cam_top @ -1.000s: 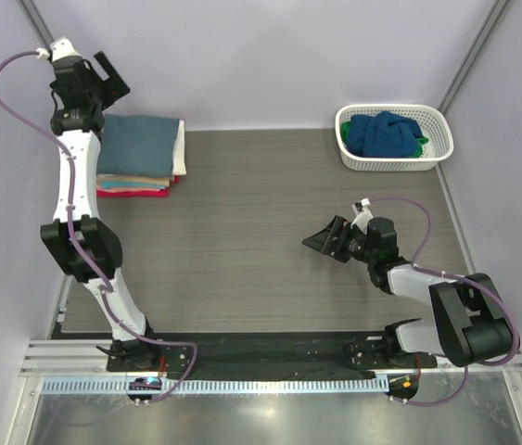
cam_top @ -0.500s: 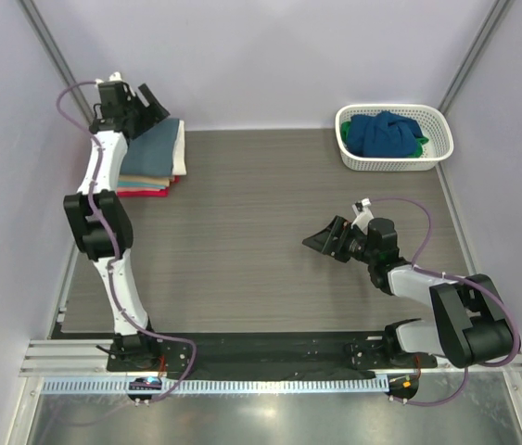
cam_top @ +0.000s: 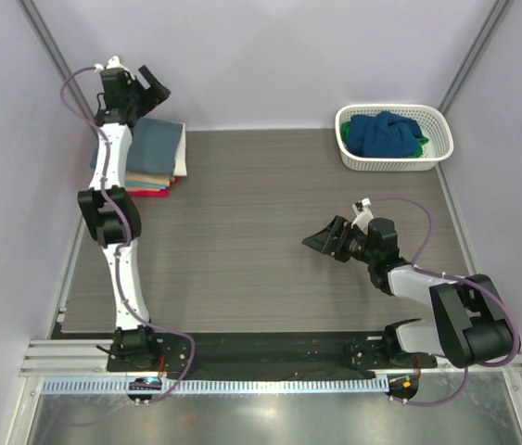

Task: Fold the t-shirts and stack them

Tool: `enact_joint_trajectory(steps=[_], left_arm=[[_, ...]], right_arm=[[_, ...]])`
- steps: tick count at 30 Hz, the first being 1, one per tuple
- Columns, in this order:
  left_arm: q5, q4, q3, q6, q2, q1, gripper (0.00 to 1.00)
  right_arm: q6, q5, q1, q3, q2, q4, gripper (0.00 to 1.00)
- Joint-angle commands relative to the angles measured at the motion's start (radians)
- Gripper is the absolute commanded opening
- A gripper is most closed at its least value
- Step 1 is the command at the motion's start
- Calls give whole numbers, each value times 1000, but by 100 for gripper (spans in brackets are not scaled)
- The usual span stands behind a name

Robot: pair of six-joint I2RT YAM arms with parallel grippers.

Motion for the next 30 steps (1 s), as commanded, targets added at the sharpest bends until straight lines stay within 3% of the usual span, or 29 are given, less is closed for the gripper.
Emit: enact_joint_trajectory(steps=[1,7,21,25,30], left_arm=[[-43,93,-37,-14,-191,-2,92],[-58,112,-261,-33,-469,-21,97],[-167,32,-1498,-79,-1478,-55,100],[-187,-47,-1694,-95,-1707,-55,100],[-202,-133,-1811,-64,-1876,-55,100]], right_arm=[[3,-9,-1,0,-6,63,85],[5,-5,-3,-3,-17,62,86],[2,23,-3,-6,-49,20,86],[-1,31,-1,-1,-48,2,87],[-4,37,-1,20,-31,-24,87]])
